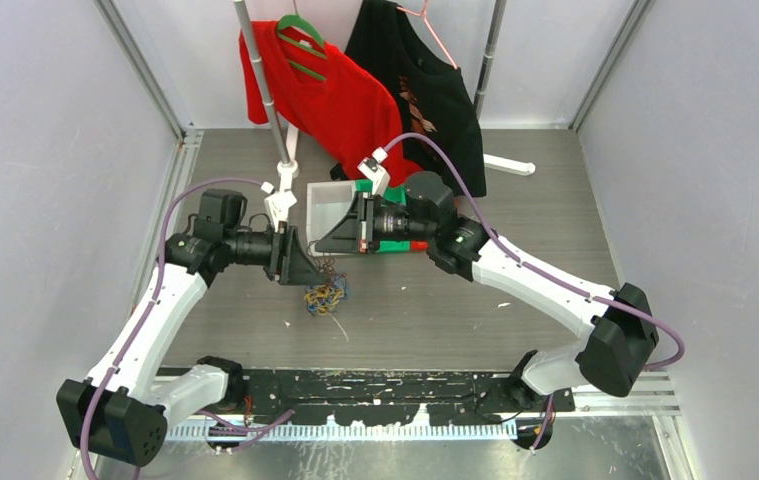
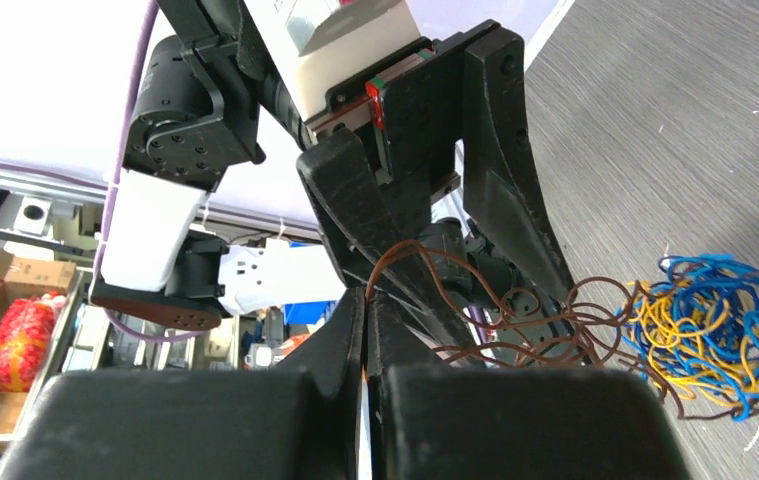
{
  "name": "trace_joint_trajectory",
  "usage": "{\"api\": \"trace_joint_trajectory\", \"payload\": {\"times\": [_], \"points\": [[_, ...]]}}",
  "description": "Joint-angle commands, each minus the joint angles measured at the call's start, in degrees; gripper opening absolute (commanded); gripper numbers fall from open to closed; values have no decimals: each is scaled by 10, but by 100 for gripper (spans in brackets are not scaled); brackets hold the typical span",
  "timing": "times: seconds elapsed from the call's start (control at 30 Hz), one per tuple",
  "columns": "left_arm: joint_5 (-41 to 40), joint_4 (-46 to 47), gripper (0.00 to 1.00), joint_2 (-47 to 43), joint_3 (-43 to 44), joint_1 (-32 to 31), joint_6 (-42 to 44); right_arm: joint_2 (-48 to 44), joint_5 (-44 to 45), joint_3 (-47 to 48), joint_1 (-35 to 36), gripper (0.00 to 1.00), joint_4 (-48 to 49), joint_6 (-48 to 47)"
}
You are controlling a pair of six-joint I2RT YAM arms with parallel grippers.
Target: Untangle the cables
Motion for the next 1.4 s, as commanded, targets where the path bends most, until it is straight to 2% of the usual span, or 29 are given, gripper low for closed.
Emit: {"api": "trace_joint_trajectory", "payload": {"times": [0.0, 0.17, 0.27, 0.53, 0.87, 1.1, 1.27, 1.3, 1.37], "points": [[-15, -7, 53, -8, 8, -2, 71, -4, 14, 28, 4, 1, 64, 29], [-27, -39, 44, -17, 10, -2, 104, -14, 22, 26, 3, 1, 65, 29], [-29, -34, 29, -22, 18, -2, 96, -15, 22, 24, 4, 1, 65, 30], [-45, -95, 1, -31, 59, -2, 123, -35, 43, 5, 4, 1, 32, 1], [-183, -155, 0, -74, 115, -2, 196, -75, 117, -18, 3, 1, -132, -116], [-218, -159, 0, -81, 133, -1, 207, -105, 147, -43, 3, 3, -215, -166], [-215, -149, 0, -71, 149, -1, 191, -115, 146, -53, 3, 19, -259, -185], [-212, -149, 0, -66, 155, -1, 188, -115, 143, -53, 3, 25, -266, -189], [-207, -146, 0, -55, 171, -2, 178, -109, 141, -46, 3, 46, -286, -206]]}}
